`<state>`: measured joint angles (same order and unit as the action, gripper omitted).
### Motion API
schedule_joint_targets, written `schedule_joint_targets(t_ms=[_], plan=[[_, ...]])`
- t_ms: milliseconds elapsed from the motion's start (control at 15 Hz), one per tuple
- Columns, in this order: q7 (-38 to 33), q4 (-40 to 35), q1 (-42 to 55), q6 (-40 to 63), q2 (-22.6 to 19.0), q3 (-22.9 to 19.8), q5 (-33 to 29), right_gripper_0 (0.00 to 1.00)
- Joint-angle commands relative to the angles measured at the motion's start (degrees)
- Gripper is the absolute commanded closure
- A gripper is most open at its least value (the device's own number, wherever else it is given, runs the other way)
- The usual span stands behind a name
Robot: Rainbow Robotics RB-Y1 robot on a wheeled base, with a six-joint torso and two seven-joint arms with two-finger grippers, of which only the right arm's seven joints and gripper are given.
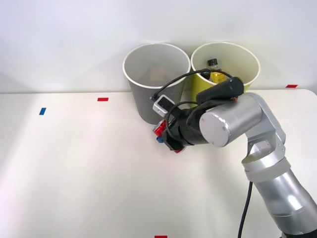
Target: Put cans in the gray bin, plastic bottles in the light green bin
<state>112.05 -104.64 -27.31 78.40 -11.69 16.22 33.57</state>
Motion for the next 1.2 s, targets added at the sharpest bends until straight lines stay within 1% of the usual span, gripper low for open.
schedule_joint_targets(t_ms=[67,333,467,533,667,733,800,1000,1067,1133,1200], plan=[[1.9,-4.2,1.6,0.0,-1.2,-7.3,10.1,1.00],[3.9,-9.1,5.0,0.0,-2.9,-13.8,21.5,1.00],[5.6,-11.2,6.1,0.0,-2.5,-16.0,24.9,1.00],[9.4,-12.3,6.8,-0.7,-1.8,-17.2,26.2,1.00],[12.6,-12.5,8.4,-4.2,-0.4,-18.2,30.2,1.00],[14.2,-12.5,9.3,-8.1,0.6,-17.7,31.4,1.00],[14.2,-12.4,9.6,-12.0,1.3,-16.5,31.4,1.00],[12.0,-12.4,9.5,-26.3,2.5,-11.8,31.3,1.00],[9.2,-12.3,8.9,-29.4,2.5,-10.4,30.1,1.00],[6.3,-12.2,7.5,-31.9,3.0,-9.2,26.4,1.00],[3.7,-12.2,6.4,-32.0,3.8,-9.2,22.6,1.00]])
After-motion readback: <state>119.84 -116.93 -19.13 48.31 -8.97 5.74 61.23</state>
